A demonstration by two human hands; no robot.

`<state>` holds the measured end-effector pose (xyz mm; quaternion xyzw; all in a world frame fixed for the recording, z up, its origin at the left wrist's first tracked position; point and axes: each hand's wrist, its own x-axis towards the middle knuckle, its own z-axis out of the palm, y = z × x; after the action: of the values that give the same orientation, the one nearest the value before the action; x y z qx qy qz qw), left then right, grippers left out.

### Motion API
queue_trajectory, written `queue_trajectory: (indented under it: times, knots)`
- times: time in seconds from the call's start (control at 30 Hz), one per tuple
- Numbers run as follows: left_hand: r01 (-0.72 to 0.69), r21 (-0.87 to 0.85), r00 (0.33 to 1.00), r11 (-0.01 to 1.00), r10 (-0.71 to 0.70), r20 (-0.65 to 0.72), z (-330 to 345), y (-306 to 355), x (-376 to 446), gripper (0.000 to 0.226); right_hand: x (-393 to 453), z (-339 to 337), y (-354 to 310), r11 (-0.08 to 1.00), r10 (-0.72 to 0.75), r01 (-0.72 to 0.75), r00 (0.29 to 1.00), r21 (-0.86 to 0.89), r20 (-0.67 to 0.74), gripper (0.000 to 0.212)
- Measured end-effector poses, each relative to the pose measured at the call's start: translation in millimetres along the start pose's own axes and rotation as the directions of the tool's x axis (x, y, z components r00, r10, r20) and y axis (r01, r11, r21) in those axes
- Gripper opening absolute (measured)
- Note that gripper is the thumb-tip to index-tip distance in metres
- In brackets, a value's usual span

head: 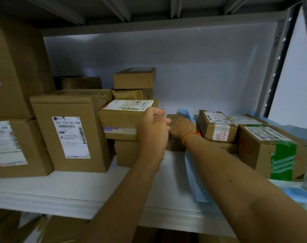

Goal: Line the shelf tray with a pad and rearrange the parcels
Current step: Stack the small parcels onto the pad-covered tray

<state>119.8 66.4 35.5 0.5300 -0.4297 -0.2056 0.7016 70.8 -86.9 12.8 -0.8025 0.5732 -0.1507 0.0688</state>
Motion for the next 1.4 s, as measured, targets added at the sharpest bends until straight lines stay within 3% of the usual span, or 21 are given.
queue_trajectory:
  times: [0.2, 0.33, 0.5, 0.63, 0.87, 1.1, 1.17, 1.3, 1.4]
  knots:
    - [0.017, 0.012, 1.0, 1.0, -0.016, -0.008, 4, -1, -2, 0.031, -10, -7, 3, 0.999, 0.033, -0.034, 0.999, 0.04, 0.018, 0.042]
    - [0.022, 0.003, 1.0, 1.0, -0.022, -0.016, 4, -1, -7, 0.028, -10, -3, 0, 0.991, 0.131, -0.13, 0.991, 0.025, -0.019, 0.04]
    - [0.022, -0.002, 0.999, 1.0, -0.022, -0.027, -2, 4, -9, 0.03, -20, -3, 5, 0.93, 0.293, -0.222, 0.929, 0.292, -0.228, 0.065]
    - [0.033, 0.021, 0.999, 0.999, -0.033, -0.024, -1, 5, -12, 0.03, -33, -21, 8, 0.901, 0.329, -0.198, 0.892, 0.386, -0.31, 0.076]
    - [0.038, 0.092, 0.999, 0.995, -0.038, 0.002, 7, -1, -18, 0.024, -65, -57, 15, 0.847, 0.364, -0.058, 0.789, 0.529, -0.495, 0.07]
    - [0.097, 0.111, 0.992, 0.989, -0.105, 0.073, 21, 3, -29, 0.016, -108, -84, 35, 0.658, 0.447, 0.085, 0.756, 0.749, -0.479, 0.057]
    - [0.138, 0.047, 0.983, 0.989, -0.142, 0.116, 25, 5, -33, 0.03, -121, -83, 41, 0.577, 0.449, 0.135, 0.771, 0.805, -0.451, 0.049]
    - [0.306, -0.232, 0.932, 0.923, -0.24, 0.272, 27, 18, -42, 0.035, -142, -77, 52, 0.368, 0.423, 0.2, 0.834, 0.908, -0.354, 0.042]
    - [0.347, -0.346, 0.91, 0.872, -0.223, 0.349, 27, 25, -47, 0.041, -155, -72, 60, 0.294, 0.377, 0.202, 0.874, 0.934, -0.307, 0.04]
